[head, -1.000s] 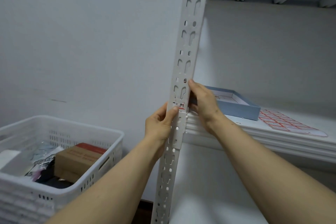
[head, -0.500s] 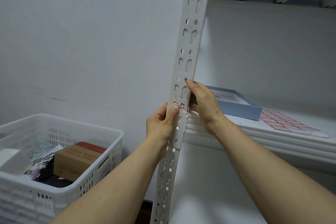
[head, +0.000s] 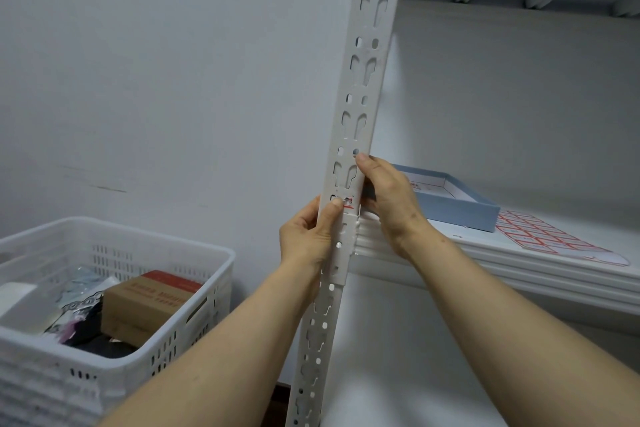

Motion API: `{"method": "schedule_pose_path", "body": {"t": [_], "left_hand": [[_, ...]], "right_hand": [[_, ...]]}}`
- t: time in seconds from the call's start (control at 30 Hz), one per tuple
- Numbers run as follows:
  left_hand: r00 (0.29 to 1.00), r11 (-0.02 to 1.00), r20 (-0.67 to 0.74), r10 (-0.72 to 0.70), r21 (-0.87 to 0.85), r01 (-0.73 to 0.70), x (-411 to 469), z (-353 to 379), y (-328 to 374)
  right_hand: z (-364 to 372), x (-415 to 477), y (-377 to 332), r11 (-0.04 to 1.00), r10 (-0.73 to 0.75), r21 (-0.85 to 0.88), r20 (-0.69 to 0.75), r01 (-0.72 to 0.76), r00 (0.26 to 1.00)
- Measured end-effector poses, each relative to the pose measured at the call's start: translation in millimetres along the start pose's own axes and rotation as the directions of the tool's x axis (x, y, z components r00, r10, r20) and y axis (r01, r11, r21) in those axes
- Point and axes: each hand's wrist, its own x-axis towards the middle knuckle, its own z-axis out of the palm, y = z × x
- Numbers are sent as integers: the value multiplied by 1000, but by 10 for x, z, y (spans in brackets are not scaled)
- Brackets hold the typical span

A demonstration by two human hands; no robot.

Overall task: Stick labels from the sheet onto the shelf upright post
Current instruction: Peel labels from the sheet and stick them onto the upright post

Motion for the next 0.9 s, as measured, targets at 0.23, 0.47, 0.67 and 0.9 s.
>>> {"method": "schedule_pose_path", "body": {"t": [0.23,0.47,0.67,0.9], "left_hand": [[999,999,-21,-28,-23,28,1,15,28],[997,996,42,-57,-62,60,-35,-4,70],[999,997,-6,-49,-52,49,-48,32,84],[996,995,-56,-74,-70,70,-67,84,129]], "right_hand": [[1,4,1,1000,-7,7,12,7,1000],[-5,-3,9,1000,-13,7,8,13,1000],[-12,1,11,1000,-9,9,19,8,1000],[0,1,2,1000,-4,-8,14,5,1000]]}}
